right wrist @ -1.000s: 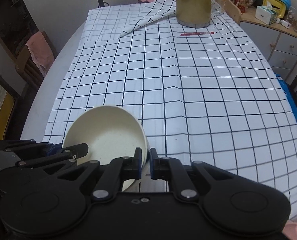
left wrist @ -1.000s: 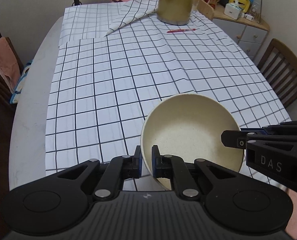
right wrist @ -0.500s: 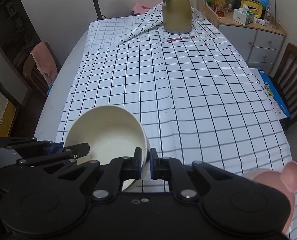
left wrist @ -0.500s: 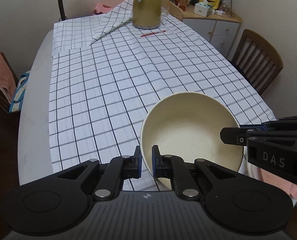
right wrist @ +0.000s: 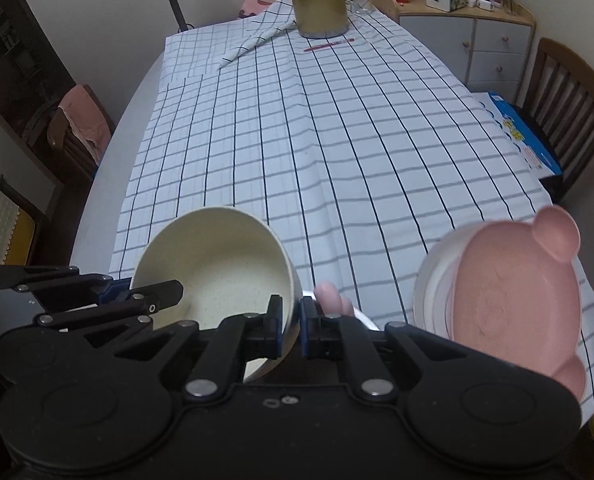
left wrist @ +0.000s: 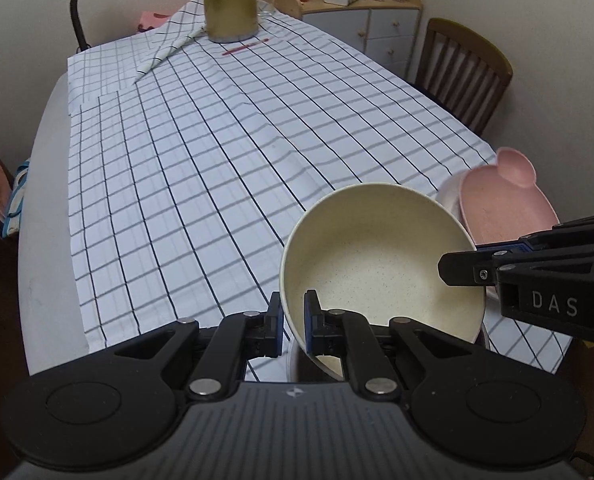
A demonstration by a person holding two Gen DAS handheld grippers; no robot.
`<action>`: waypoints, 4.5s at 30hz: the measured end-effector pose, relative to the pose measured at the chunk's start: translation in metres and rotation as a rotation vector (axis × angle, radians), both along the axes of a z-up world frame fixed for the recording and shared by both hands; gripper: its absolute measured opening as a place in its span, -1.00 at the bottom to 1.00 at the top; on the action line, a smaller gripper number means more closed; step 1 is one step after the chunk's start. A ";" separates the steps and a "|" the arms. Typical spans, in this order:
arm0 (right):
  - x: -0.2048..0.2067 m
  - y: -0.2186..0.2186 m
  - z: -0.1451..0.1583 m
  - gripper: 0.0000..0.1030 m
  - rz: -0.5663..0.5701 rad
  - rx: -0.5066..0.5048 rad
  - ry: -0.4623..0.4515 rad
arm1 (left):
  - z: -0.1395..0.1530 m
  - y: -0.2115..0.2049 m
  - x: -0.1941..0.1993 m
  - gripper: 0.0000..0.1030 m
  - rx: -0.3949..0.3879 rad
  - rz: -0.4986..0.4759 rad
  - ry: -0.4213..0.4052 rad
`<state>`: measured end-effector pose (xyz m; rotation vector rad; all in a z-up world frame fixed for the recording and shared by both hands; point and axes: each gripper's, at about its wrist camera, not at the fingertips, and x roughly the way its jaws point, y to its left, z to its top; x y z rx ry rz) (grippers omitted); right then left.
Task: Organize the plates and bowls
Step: 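Lift the cream bowl with both grippers and carry it to the steel bowl, then lower the cream bowl into the pink-handled pot with both grippers, then open both grippers and close them on the steel bowl rim, then lift the nested steel bowl with both grippers and carry it over the plate stack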
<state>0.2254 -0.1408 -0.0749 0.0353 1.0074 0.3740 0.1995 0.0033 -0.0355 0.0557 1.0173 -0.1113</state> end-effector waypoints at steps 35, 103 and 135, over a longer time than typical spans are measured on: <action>-0.064 -0.021 -0.053 -0.80 -0.041 -0.133 -0.048 | -0.057 -0.035 -0.040 -0.83 0.029 -0.121 -0.025; -0.101 -0.087 -0.051 0.84 -0.149 0.020 -0.111 | -0.059 0.061 -0.045 0.45 -0.145 -0.023 -0.065; -0.070 -0.074 -0.108 0.03 -0.119 -0.010 0.016 | -0.102 0.043 -0.010 0.22 -0.151 -0.063 0.038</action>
